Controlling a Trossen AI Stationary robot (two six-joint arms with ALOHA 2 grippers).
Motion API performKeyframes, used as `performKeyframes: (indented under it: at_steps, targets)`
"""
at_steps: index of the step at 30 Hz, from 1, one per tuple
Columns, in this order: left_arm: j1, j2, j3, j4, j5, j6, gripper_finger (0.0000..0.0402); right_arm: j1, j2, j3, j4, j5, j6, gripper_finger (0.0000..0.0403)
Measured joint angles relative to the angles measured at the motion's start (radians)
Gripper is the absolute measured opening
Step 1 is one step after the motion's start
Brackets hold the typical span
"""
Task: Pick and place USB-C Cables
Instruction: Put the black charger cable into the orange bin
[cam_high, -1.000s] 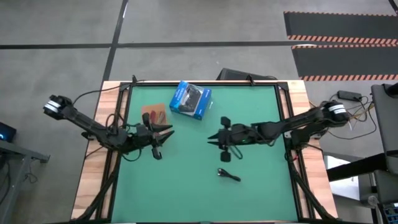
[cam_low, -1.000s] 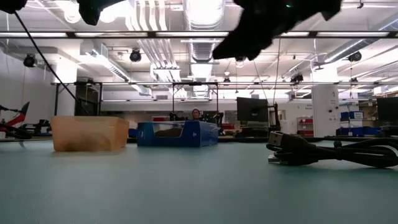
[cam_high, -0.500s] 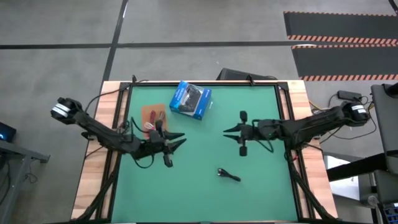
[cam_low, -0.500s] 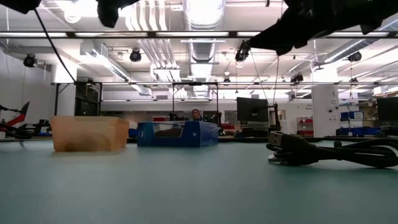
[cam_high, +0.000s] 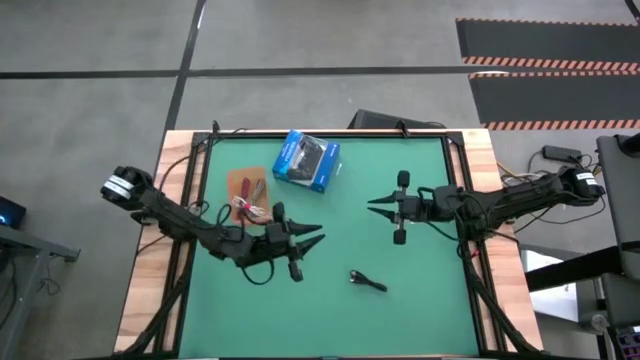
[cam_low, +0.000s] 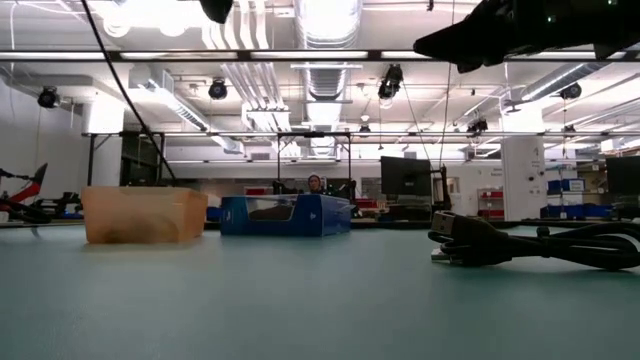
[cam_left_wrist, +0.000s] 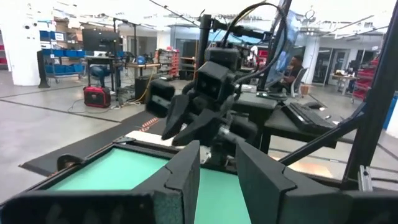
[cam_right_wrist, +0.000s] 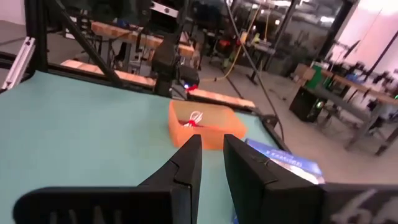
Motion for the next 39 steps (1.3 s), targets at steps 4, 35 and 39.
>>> performKeyframes:
  at_steps: [4, 35, 39]
  targets:
    - [0.000, 0.059, 0.056, -0.007, 0.005, 0.002, 0.0089, 0.000, -0.017, -0.032, 0.059, 0.000, -0.036, 0.0059]
    - [0.001, 0.181, 0.158, -0.006, 0.033, 0.026, 0.0089, 0.095, -0.103, -0.157, -0.080, -0.155, 0.241, 0.0059]
    - [0.002, 0.181, 0.157, -0.006, 0.033, 0.026, 0.0089, 0.176, -0.050, -0.157, -0.080, -0.117, 0.256, 0.0059]
